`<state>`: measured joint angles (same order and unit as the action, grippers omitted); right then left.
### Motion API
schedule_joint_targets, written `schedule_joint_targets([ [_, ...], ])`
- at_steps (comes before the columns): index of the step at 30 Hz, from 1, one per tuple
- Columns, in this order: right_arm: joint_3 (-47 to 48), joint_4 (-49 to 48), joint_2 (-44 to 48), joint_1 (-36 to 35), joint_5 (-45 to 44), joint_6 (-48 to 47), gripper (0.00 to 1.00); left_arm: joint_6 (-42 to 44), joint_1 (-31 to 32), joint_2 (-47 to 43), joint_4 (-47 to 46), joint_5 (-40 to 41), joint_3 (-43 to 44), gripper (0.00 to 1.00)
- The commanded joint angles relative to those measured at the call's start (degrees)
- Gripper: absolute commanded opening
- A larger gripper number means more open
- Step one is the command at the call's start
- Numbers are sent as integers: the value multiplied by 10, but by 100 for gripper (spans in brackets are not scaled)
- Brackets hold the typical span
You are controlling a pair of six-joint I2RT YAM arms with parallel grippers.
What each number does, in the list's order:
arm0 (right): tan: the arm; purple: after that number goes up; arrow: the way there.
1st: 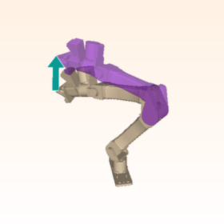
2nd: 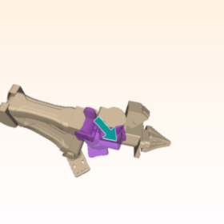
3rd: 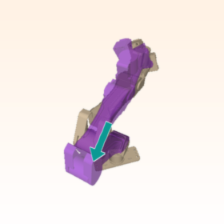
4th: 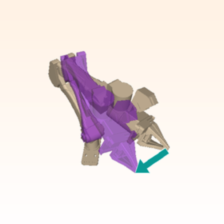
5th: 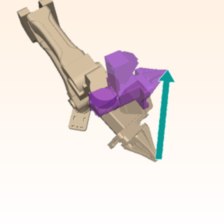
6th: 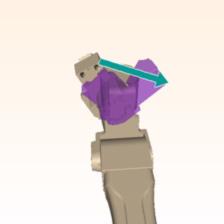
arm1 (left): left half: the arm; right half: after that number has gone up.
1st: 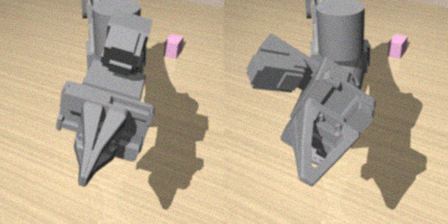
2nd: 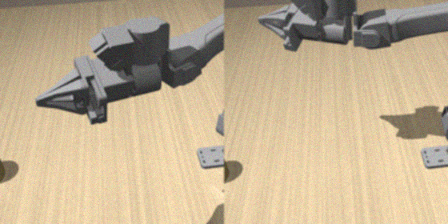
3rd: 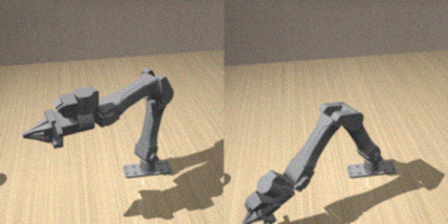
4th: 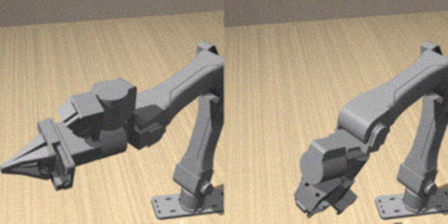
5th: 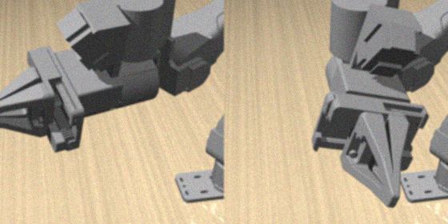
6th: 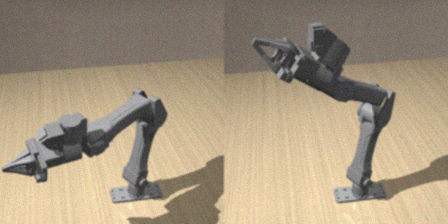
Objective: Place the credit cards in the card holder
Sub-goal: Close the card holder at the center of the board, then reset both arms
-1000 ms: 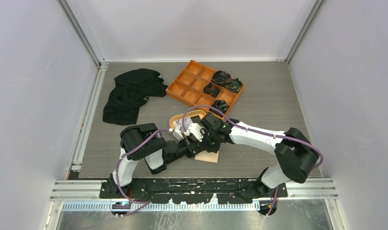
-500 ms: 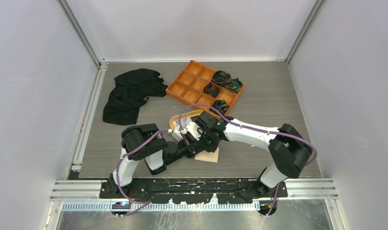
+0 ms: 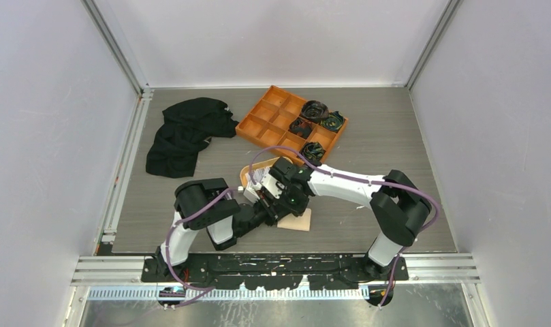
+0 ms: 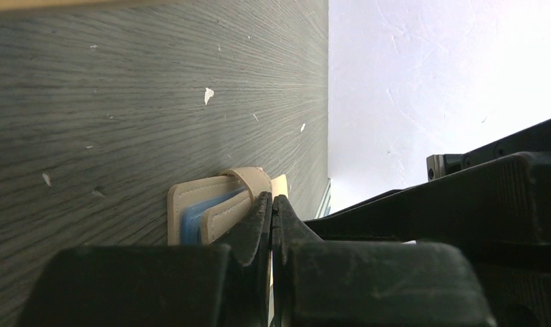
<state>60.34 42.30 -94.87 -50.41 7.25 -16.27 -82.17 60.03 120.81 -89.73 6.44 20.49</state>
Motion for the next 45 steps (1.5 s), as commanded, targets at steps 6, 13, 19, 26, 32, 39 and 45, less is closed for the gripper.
schedule_joint_targets([
  [6,-26,-161,-48,-29,-131,81,1,20,60,65,76,-25,-26,0],
  [13,-6,-130,-44,-42,-110,80,1,23,60,63,76,-18,-28,0],
  [19,17,-38,45,24,74,-36,5,48,55,36,77,-13,-32,3],
  [26,10,-11,170,137,140,-75,31,108,26,-48,77,-24,-36,25],
  [32,3,-44,269,231,133,-41,62,137,-1,-110,94,-46,-45,37],
  [39,11,-85,337,296,64,30,99,233,-11,-310,355,-45,-14,42],
  [45,64,-92,352,311,-53,128,100,438,0,-626,814,58,81,46],
])
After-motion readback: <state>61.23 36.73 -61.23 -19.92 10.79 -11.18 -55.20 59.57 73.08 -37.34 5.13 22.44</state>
